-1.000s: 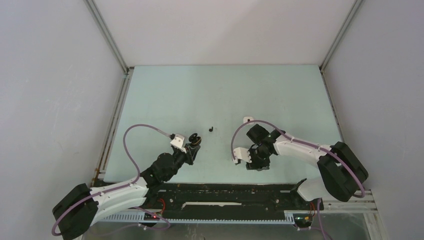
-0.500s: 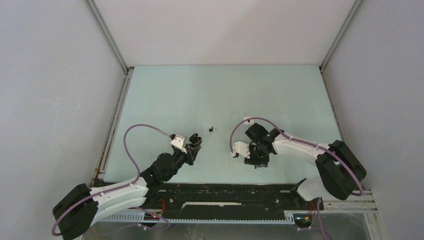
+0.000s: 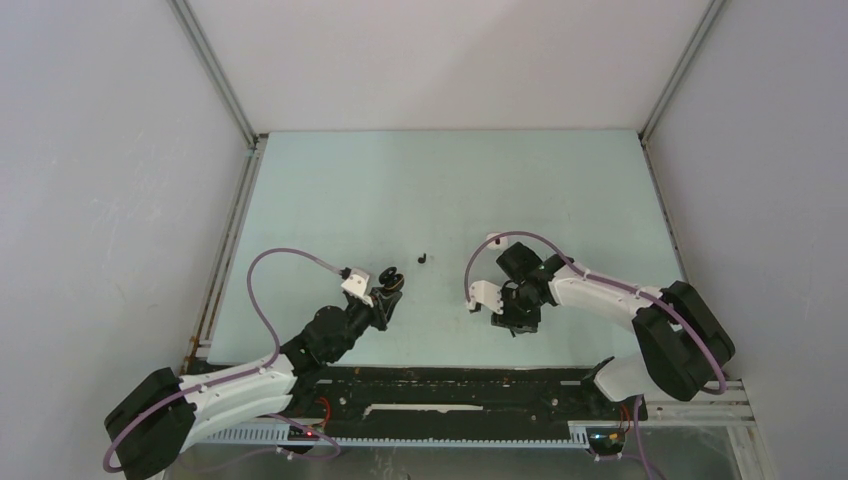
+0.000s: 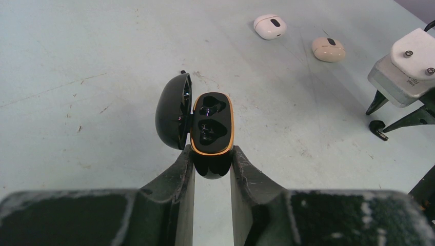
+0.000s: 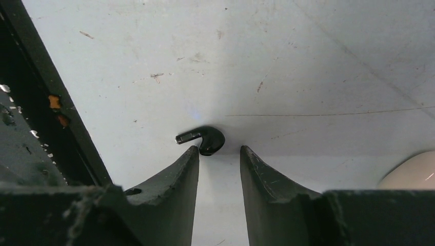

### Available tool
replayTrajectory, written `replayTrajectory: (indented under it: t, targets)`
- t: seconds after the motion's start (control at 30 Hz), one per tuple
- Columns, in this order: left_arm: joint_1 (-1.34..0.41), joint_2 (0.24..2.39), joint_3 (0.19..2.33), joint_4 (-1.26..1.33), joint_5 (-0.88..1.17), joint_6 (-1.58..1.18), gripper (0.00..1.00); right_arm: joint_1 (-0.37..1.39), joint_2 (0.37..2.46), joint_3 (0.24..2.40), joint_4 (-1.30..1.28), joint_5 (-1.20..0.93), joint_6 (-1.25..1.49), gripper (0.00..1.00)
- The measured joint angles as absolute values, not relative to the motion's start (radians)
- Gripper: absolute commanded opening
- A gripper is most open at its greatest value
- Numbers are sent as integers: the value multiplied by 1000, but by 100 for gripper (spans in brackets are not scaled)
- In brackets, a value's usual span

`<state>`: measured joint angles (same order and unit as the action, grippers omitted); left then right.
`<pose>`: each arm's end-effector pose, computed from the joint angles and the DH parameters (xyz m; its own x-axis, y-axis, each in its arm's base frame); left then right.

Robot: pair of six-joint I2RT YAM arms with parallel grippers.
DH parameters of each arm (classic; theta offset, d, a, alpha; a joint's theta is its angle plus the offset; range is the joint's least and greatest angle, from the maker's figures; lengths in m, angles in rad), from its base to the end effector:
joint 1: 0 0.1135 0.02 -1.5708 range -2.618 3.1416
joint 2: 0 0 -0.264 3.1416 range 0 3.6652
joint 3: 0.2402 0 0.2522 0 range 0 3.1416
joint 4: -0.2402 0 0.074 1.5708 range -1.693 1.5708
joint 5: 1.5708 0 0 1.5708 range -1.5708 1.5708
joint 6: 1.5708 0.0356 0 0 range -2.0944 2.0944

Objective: Insert the wireless bluetooth earbuds into the charging case
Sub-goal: Pick up the right earbud from the corner of the board.

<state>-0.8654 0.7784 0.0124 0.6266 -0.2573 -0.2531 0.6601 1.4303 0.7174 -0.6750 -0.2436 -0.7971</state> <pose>0.1090 -0.1141 0.1572 -0.2307 -0.1026 -0.9676 0.5321 0.8193 -0.2137 0.1743 0.1462 0.1533 -0.0923 -0.9505 -0.2968 -0.9957 0.0856 0.0356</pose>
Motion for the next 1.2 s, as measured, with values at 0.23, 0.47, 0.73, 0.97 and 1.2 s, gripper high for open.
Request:
replayTrajectory:
  t: [0.23,0.47,0.73,0.97,1.2]
  targets:
    - [-865,778,12,627,-257,-253,4,648,1427,715,-678,-303,-848,39]
    - [-865,779,12,627,-257,-253,4,643,1427,712,-674,-323,-877,34]
    - [-865,778,12,627,-257,-253,4,629,1430,712,-671,-334,-888,35]
    - [-865,779,12,627,-256,-253,4,612,1435,713,-662,-344,-892,18]
    - [-865,797,13,628,-242,-253,4,641,1364,694,-666,-311,-879,15]
